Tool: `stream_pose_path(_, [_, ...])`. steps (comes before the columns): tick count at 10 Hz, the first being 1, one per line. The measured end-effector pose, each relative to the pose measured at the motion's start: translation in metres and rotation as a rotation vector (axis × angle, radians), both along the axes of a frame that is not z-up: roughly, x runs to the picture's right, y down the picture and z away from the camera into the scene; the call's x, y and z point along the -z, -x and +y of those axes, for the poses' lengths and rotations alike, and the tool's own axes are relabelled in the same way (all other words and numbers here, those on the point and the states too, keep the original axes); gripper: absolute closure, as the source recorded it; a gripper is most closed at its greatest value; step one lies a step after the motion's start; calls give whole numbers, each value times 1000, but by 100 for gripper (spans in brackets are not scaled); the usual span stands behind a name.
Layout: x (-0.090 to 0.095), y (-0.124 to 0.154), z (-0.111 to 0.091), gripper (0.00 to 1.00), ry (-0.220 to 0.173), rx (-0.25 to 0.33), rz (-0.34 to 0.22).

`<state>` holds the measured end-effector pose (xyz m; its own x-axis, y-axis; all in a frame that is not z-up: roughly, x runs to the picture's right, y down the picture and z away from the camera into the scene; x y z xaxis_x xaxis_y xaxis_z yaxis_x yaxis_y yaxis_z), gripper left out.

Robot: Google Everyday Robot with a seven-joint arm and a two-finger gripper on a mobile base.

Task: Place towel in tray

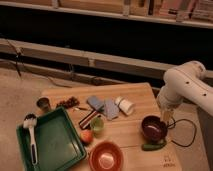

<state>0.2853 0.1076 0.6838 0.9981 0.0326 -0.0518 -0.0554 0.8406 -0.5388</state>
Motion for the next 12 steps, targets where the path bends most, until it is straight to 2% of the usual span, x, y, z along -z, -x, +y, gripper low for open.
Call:
stream_pose_path(7, [0,0,0,35,0,0,0])
stream_pose_path(8, [0,0,0,33,0,0,0])
stream_pose_path(10, [-3,11,-11,15,-22,3,-35])
stream_pose_path(11, [-7,25,-20,5,-34,7,-61])
stream_pose_path(12, [-8,36,-25,0,-41,7,-84])
